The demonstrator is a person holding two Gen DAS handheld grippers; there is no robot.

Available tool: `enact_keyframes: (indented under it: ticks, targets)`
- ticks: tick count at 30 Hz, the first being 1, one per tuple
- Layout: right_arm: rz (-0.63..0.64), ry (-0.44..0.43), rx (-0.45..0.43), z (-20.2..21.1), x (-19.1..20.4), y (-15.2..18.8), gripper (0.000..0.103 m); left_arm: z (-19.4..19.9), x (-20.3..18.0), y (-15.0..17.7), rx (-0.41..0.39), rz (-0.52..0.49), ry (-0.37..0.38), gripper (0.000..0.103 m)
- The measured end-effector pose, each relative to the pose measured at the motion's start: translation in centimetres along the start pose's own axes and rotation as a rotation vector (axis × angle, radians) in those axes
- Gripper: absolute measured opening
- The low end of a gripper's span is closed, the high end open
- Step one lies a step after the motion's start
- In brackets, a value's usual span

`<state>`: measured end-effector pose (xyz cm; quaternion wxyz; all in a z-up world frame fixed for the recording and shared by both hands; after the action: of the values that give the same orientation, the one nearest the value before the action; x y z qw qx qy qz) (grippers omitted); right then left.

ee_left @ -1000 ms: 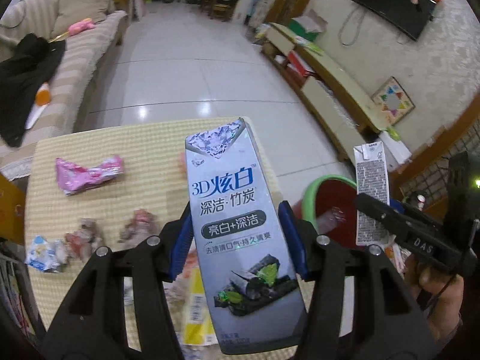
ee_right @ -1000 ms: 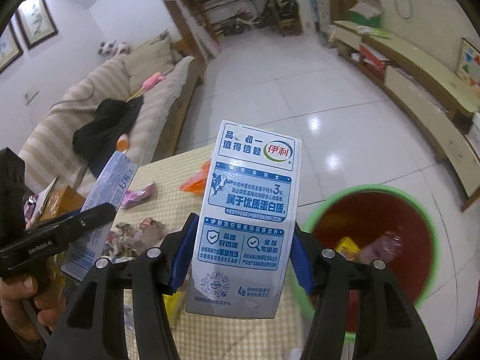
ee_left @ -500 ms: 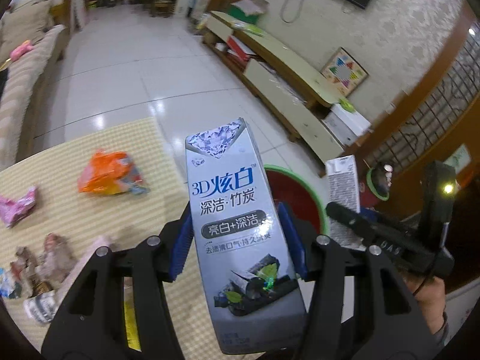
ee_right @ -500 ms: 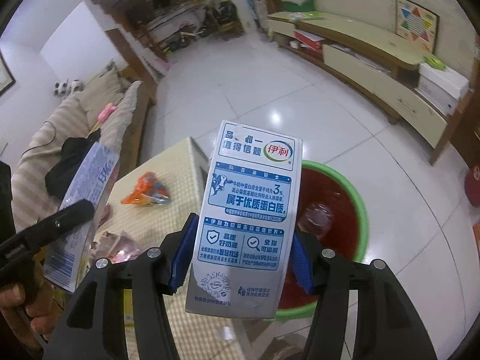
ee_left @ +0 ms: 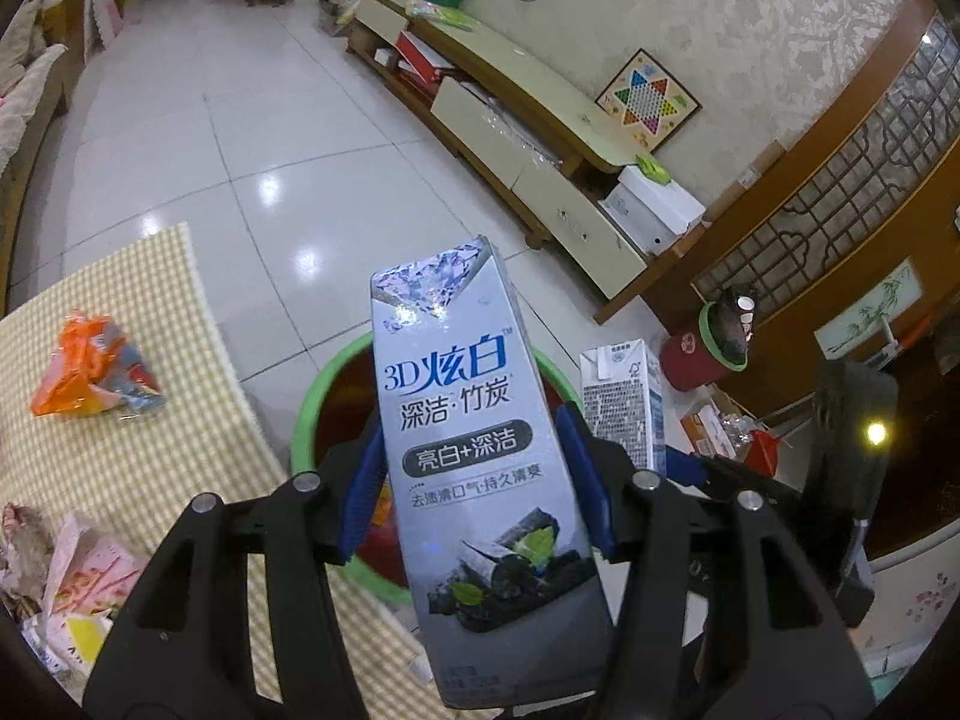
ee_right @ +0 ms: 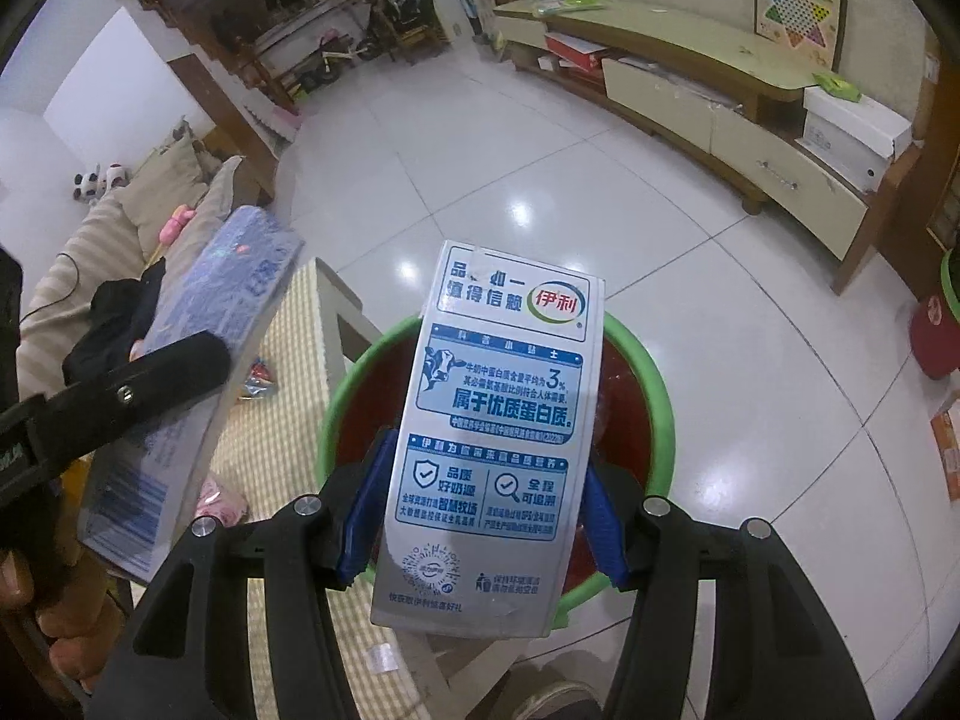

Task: Collect trash
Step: 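Carry both boxes over the green bin and release them inside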

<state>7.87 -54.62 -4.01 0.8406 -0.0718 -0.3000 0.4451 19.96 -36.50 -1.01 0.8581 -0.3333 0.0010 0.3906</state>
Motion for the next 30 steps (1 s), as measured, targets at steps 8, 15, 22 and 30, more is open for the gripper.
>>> enact_keyframes:
  ticks: [8,15,22,30]
  targets:
    - [0.002,-0.011,0.01,-0.2,0.3,-0.1,0.057,-1.4,0.3,-1.2,0.012,0.028,0.026,0.054]
    - [0.002,-0.001,-0.004,-0.1,-0.1,-0.4,0.075,-0.1,1.2,-1.4,-0.022,0.07,0.052,0.084]
    - [0.026,0.005,-0.026,0.3,0.6,-0.5,0.082,3.1,1.8,-1.0,-0.072,0.063,-0.01,0.098]
    - [0.091,-0.013,-0.046,0.6,3.8,-0.2,0.086,7.6,3.7,1.3,-0.105,0.075,-0.11,0.098]
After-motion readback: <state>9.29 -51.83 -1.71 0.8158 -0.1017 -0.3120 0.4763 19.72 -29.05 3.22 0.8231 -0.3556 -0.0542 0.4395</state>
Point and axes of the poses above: each gripper's, at about its wrist camera, not at the fingertips, and z roughly against the way its jaws point, x to its left, y to its underside, the point moved 1 cm from there along -z, roughly the way its jaws point, and after that the axes turned 13 degrees about -z, right-handed, at the moved point
